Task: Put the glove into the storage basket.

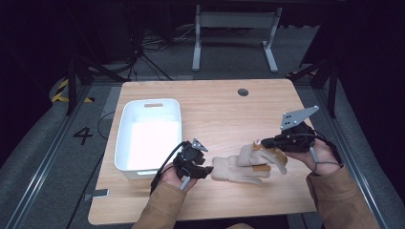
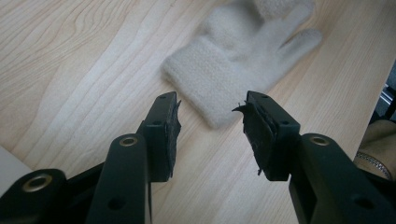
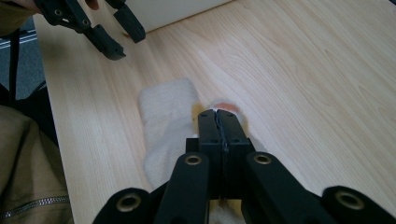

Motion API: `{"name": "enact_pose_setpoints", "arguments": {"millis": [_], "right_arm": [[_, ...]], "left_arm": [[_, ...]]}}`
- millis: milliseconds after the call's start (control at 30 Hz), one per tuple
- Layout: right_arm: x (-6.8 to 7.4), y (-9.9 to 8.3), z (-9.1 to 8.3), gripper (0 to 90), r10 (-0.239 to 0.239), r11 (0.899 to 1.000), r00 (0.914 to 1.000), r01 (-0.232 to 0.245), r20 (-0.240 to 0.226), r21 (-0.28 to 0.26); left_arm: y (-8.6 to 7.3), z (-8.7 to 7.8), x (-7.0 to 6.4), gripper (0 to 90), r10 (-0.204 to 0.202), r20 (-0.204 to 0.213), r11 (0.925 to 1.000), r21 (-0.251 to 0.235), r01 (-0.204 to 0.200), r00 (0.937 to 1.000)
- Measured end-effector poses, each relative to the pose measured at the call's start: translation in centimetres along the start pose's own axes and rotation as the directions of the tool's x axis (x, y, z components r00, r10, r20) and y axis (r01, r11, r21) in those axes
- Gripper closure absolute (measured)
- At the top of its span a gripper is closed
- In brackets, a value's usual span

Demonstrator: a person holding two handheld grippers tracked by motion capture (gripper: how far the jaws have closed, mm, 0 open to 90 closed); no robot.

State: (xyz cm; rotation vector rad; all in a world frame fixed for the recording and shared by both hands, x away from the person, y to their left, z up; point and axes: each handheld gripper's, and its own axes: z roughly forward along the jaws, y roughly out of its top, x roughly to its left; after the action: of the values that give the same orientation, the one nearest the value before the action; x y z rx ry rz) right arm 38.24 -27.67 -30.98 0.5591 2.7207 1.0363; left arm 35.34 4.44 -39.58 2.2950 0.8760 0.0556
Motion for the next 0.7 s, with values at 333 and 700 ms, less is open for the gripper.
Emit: {"name": "enact_pose_setpoints", "arguments": {"millis": [333, 700], "right_arm": [[0.1, 1.4, 1.7, 89.8, -0.056, 0.998, 0.9958, 0.055, -0.072, -0.012], [1.0, 3.1, 3.0, 89.9, -0.137, 0.990, 0.9852, 0.132, -0.103, -0.049]], "left_arm": [[-0.9, -0.5, 0.1, 55.5, -0.015, -0.006, 0.9999, 0.001, 0.015, 0.9999], [-1.7, -0.8, 0.2, 55.5, -0.034, -0.023, 0.9994, 0.008, 0.035, 0.9991]]}}
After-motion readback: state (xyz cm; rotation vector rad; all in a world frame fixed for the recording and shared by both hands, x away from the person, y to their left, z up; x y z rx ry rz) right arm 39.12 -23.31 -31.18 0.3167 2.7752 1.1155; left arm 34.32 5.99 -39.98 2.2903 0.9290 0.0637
